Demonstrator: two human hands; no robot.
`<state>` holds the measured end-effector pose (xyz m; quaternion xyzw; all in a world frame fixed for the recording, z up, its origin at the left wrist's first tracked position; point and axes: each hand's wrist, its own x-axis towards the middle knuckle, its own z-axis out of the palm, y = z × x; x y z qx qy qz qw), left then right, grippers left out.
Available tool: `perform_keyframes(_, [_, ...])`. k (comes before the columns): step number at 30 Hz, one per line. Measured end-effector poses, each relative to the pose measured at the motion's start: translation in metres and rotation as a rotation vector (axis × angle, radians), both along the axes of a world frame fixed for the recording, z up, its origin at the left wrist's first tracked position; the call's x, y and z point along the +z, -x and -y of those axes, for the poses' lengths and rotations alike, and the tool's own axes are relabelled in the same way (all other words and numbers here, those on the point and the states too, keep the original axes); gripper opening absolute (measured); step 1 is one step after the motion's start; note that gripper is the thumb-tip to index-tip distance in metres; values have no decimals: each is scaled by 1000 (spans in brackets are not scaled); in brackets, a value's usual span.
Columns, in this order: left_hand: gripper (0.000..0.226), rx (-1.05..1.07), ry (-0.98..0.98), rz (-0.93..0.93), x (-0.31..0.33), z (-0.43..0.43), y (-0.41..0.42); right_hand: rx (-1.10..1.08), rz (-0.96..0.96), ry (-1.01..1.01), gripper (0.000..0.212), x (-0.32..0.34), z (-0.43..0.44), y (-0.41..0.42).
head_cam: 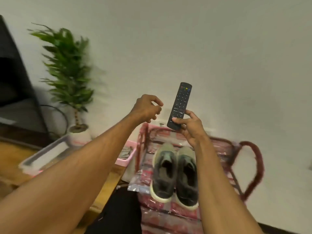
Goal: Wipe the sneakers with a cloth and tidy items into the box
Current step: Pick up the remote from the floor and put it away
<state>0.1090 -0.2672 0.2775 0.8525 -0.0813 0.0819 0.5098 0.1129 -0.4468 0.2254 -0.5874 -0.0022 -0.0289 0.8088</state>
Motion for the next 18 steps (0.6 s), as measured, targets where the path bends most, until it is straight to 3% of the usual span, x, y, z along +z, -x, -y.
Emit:
perform_keyframes(8, [11,357,9,11,-36,-131,26,368,-40,188,50,-15,-133,-11])
perform_keyframes(18, [27,604,114,-170,-114,-233,93,686,-95,447,47,-76,-254,28])
